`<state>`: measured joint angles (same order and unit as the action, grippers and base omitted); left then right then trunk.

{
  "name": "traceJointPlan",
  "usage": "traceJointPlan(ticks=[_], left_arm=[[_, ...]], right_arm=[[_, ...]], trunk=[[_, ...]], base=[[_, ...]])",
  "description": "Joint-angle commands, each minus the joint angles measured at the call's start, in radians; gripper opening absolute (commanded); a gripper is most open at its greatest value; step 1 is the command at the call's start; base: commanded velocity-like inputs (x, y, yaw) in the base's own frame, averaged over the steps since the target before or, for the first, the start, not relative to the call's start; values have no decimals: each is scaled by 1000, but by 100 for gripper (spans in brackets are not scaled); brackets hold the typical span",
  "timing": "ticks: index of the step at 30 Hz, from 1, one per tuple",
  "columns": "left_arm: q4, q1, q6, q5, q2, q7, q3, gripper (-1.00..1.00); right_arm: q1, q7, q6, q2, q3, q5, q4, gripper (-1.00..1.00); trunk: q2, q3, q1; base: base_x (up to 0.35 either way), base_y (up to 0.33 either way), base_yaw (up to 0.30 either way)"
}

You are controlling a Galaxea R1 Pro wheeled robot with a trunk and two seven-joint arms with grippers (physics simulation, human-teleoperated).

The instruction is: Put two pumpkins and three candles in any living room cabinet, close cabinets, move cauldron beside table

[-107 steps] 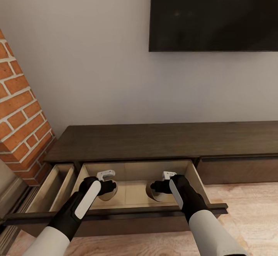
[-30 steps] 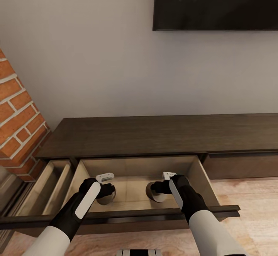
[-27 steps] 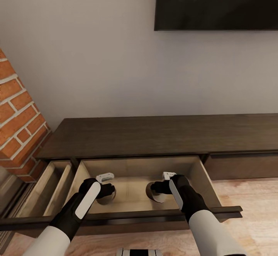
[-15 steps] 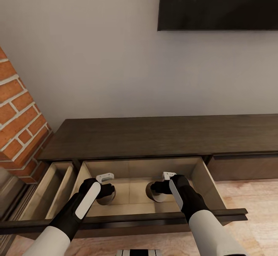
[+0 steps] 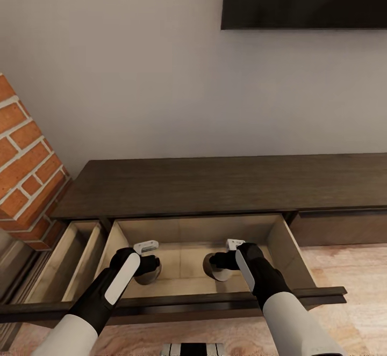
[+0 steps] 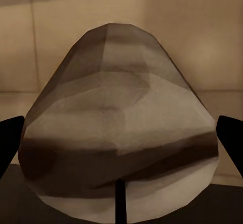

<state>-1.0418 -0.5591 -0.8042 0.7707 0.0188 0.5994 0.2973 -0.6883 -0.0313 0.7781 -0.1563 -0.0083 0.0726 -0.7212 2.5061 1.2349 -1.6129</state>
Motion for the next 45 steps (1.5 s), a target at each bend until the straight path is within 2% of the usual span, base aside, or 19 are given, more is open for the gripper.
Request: traceJointPlan(ticks=[1,3,8,12,40,41,45], left_arm=[[-1,-1,0,10,1,10,3,-100],[-1,-1,0,10,1,10,3,-100],[-1,-1,0,10,1,10,3,-100],[0,-1,0,9,1,10,3,-100],[-3,0,2,9,2,10,1,-100],[-3,0,2,9,2,10,0,100],[-4,0,1,9,2,10,0,100]], right_arm=[[0,2,4,0,-1,7,-1,-100],[0,2,4,0,-1,7,-1,-100],[0,2,5,0,-1,7,-1,-100],[0,2,5,0,-1,7,-1,-100],[0,2,4,0,-1,7,-1,-100],[0,2,4,0,-1,7,-1,-100],[0,2,5,0,-1,7,-1,-100]], trunk=[[1,5,0],[1,12,-1],[1,12,-1],[2,28,-3],[2,28,-3],[2,28,-3],[2,28,-3]], base=[[0,0,0],[0,0,0],[0,0,0],[0,0,0],[0,0,0],[0,0,0],[0,0,0]])
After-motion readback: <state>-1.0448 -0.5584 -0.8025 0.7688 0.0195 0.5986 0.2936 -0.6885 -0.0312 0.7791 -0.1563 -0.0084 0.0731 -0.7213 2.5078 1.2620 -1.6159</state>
